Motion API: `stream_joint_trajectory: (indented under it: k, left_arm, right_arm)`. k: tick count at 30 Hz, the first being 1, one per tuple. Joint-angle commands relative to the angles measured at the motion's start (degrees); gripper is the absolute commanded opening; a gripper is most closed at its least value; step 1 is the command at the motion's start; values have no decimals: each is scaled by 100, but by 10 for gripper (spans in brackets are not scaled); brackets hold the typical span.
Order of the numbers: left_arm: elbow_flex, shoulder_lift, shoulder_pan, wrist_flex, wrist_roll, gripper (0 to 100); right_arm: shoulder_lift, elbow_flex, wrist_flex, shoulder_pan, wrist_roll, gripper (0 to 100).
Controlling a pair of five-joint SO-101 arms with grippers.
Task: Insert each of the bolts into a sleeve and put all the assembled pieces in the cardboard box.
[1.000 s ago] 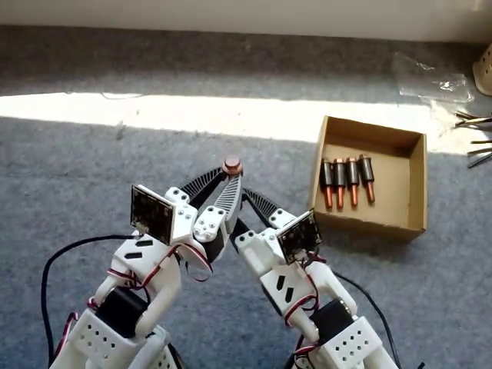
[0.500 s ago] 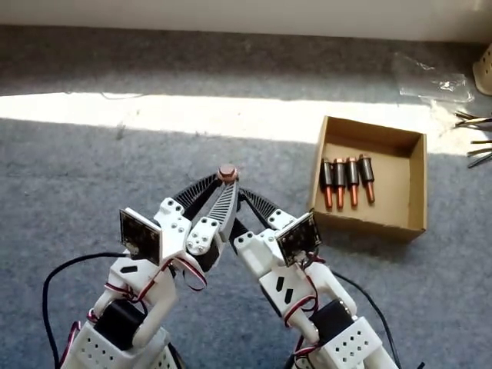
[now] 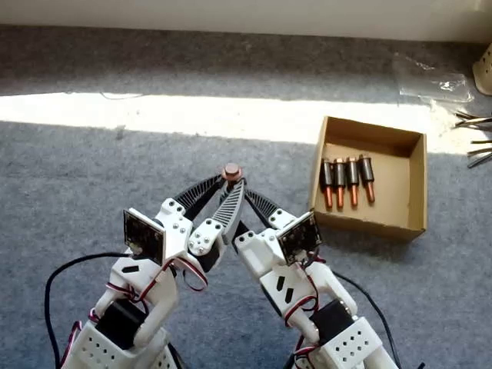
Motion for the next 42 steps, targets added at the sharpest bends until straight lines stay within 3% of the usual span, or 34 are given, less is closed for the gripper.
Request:
stream_joint_trajectory:
  k: [1, 13, 18, 33, 42]
  left_arm:
    - [-75, -13, -48, 79, -97, 108]
    - [-136, -13, -57, 308, -123, 112]
    - [-136, -13, -57, 308, -677, 113]
    - [-145, -13, -189, 299, -1002, 114]
    - [-145, -22, -171, 308, -976, 171]
  right_arm:
    - [-66, 611, -13, -13, 9, 4]
    - [-66, 611, -13, -13, 9, 4]
    - [-66, 611, -13, -13, 9, 4]
    - [-66, 611, -13, -13, 9, 4]
    - [-66, 611, -13, -13, 9, 4]
